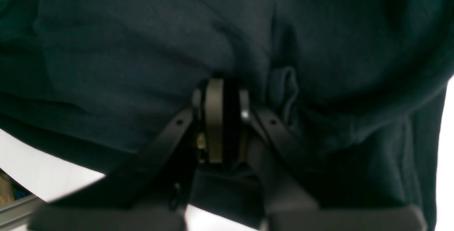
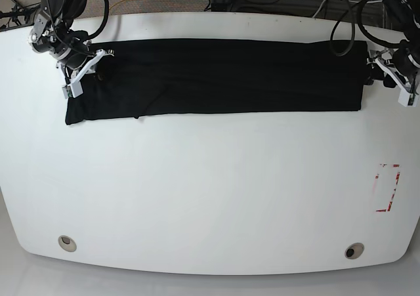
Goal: Fold the T-shirt properly
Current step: 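Pull the strip ends apart with both grippers to flatten it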
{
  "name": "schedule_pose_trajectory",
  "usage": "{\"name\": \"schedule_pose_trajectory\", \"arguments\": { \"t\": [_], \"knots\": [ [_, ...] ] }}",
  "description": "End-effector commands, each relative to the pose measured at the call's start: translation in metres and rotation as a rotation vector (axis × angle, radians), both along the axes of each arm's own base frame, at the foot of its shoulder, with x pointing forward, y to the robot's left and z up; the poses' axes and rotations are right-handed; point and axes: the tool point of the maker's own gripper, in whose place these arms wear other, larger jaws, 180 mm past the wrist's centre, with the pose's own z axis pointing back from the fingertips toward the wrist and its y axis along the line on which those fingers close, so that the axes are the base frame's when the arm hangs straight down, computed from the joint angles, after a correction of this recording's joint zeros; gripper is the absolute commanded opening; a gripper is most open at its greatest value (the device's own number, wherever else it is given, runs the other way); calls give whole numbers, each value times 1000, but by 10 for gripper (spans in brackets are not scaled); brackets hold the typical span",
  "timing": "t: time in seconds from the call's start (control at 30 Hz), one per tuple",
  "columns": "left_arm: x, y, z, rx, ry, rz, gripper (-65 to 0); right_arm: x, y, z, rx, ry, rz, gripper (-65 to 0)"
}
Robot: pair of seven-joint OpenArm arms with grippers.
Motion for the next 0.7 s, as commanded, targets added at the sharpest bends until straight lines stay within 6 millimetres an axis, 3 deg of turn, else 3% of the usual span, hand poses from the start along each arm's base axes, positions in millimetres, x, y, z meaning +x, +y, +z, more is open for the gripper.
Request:
{"name": "schedule_pose_trajectory", "arguments": {
  "t": [0.0,0.4,0.67],
  "knots": [
    [5,3,2,-17,-23,7,-221,-14,-12,-9,-60,77,-2,-598],
    [6,1,-22,-112,-8,60,-221,-15,-6,-8,-50,72,0,-598],
    [12,-20,-37,-153,37,2,-222,-14,-4,-5,-55,60,4,-598]
  ]
}}
